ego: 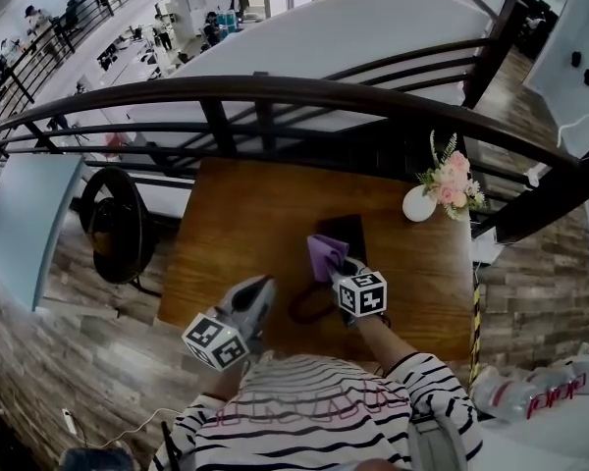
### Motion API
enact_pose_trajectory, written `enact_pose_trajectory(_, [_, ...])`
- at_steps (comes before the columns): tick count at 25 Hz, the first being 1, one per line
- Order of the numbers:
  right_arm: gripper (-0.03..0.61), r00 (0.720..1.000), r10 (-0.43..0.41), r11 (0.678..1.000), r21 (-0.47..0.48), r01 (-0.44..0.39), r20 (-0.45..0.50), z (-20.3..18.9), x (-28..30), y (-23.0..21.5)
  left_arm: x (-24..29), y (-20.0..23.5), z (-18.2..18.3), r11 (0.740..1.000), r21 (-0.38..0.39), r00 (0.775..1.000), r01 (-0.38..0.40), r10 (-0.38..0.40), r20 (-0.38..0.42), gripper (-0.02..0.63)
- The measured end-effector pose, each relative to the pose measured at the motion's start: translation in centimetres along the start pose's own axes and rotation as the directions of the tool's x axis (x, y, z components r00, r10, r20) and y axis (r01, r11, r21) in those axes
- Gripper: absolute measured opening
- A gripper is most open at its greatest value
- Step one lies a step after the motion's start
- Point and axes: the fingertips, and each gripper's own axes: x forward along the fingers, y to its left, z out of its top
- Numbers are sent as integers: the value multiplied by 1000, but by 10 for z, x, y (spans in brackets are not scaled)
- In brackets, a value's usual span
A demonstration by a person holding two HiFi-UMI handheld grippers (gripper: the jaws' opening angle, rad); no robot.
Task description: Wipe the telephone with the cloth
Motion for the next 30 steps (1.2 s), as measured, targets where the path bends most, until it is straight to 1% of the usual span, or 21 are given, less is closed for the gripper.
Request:
enact_pose_trajectory(3, [35, 998, -62, 998, -12, 62, -26, -11, 3, -18, -3, 0, 1, 1000, -4, 1000, -11, 11, 0, -1])
enact_pose_trajectory(7, [35, 990, -138, 990, -2, 138, -41, -16, -6, -50, -5, 0, 1, 1000, -1, 1000, -15, 15, -1, -2])
enact_pose_trajectory(14, [35, 964, -260, 965, 29, 262, -57, -19, -32, -109, 1, -7, -5, 1000, -5, 1000, 5, -5, -10, -2])
enact_pose_trajectory(19, [35, 943, -328, 942, 51, 331, -56, -19, -51, -139, 4, -9, -7, 1000, -7, 1000, 11, -11, -16, -2])
enact_pose_trajectory(24, [35, 932, -358, 930, 71, 361, -50, -19, -63, -149, 4, -11, -10, 1000, -10, 1000, 14, -14, -19, -2])
enact_pose_trajectory(27, [35, 940, -339, 937, 76, 340, -29, -17, -65, -139, 3, -12, -11, 1000, -15, 1000, 14, -15, -20, -2])
enact_pose_trajectory(30, [35, 955, -298, 952, 75, 297, 7, -8, -66, -115, 2, -13, -11, 1000, -16, 1000, 19, -20, -23, 0])
